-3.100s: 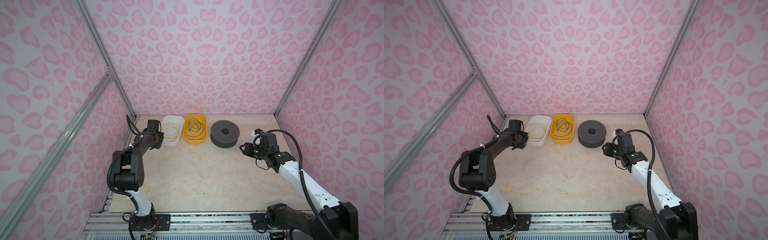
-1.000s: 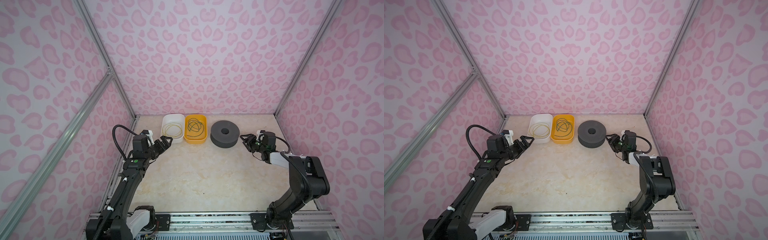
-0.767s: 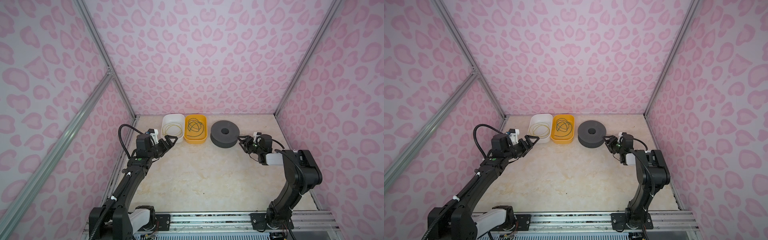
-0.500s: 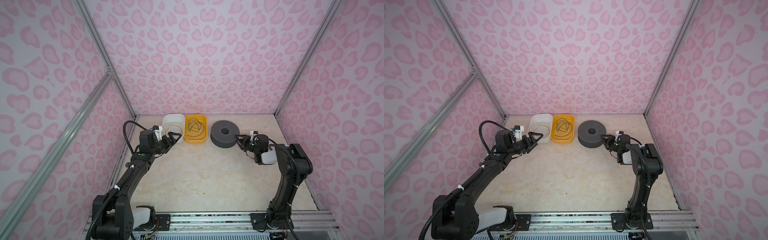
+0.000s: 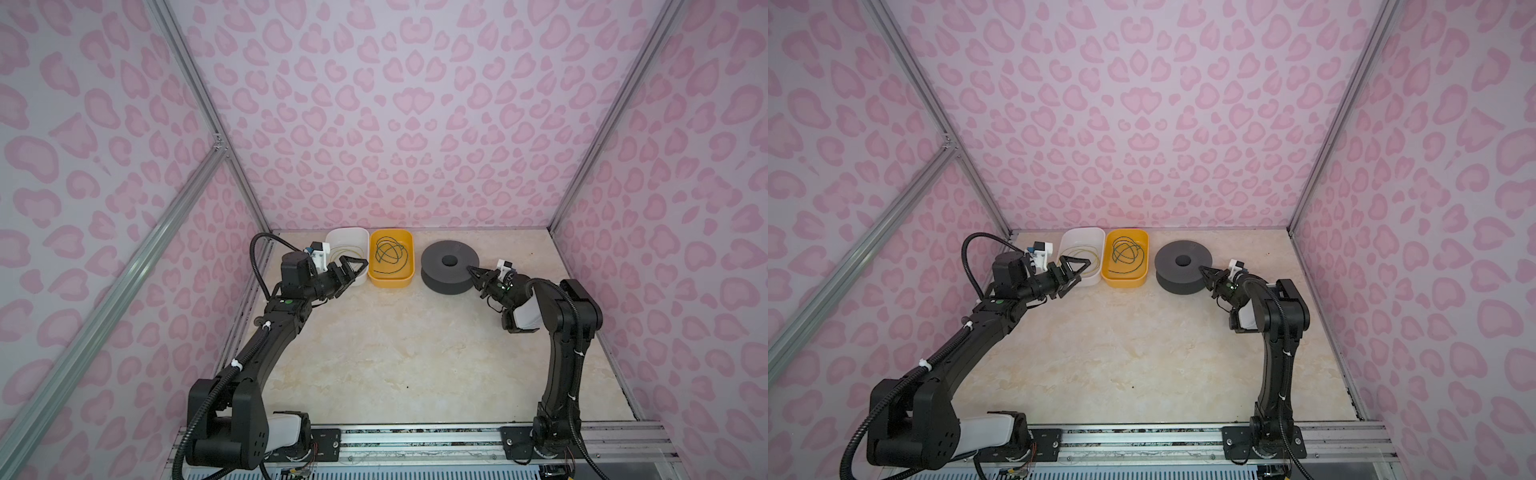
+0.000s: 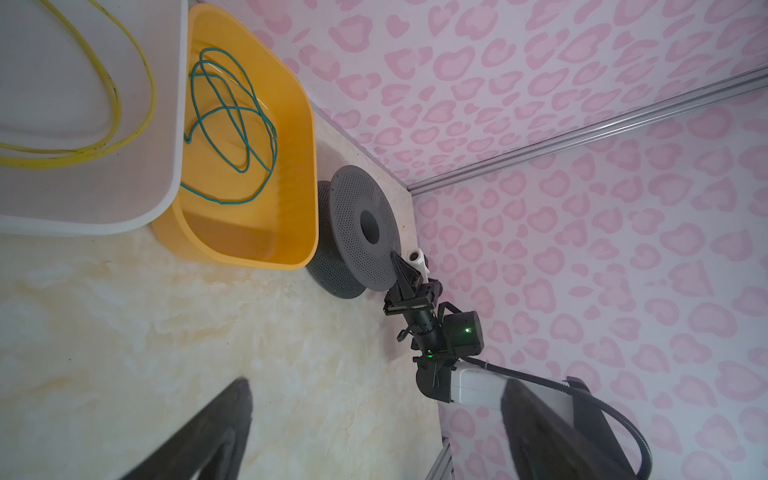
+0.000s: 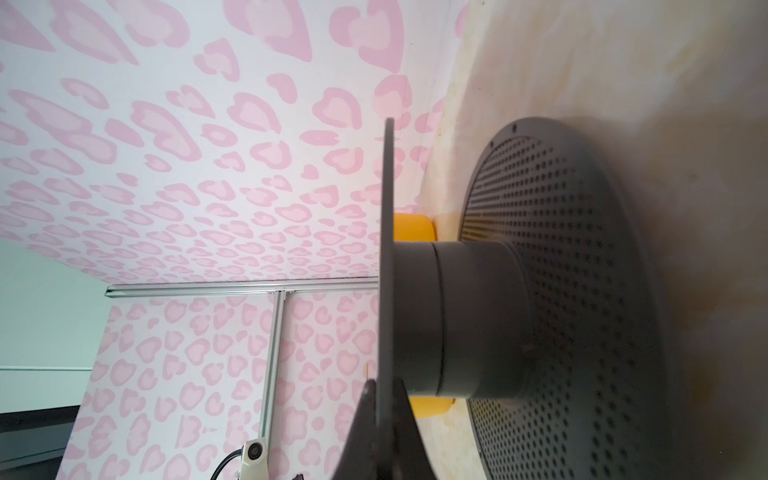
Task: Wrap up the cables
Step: 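Grip the grey spool's flange with the right gripper and drag it toward the robot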
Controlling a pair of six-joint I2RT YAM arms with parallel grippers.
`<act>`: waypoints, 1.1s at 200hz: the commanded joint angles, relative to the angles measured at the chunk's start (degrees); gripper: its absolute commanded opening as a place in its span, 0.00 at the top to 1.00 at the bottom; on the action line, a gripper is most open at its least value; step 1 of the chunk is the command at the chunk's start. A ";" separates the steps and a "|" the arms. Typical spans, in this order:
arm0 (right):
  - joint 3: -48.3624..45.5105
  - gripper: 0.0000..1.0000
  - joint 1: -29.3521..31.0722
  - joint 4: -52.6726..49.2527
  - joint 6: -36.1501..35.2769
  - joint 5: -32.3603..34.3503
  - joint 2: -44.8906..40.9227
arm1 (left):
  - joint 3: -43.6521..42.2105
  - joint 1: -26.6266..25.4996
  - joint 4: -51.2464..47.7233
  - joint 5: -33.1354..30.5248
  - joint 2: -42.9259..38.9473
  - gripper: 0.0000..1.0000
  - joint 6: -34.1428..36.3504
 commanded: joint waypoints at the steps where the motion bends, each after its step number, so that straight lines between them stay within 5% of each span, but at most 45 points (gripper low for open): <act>1: -0.81 1.00 0.06 6.48 2.12 -0.26 -1.50 | 1.49 0.01 1.47 0.98 -0.44 0.05 0.13; 60: -5.29 1.00 -0.84 7.11 3.25 -3.09 -10.07 | 1.60 0.01 0.06 0.20 -2.81 0.05 0.57; 114: -20.67 1.00 0.83 5.40 1.10 -6.55 -25.02 | 0.18 0.07 -2.32 -2.21 -6.09 0.04 2.45; 181: -32.11 1.00 21.65 -5.31 -6.56 2.93 -38.54 | -4.06 -0.77 0.09 -3.48 -8.73 0.04 1.33; 220: -33.72 1.00 26.17 -5.60 -8.62 5.03 -36.44 | -7.64 -1.69 -0.04 -4.33 -12.29 0.04 1.22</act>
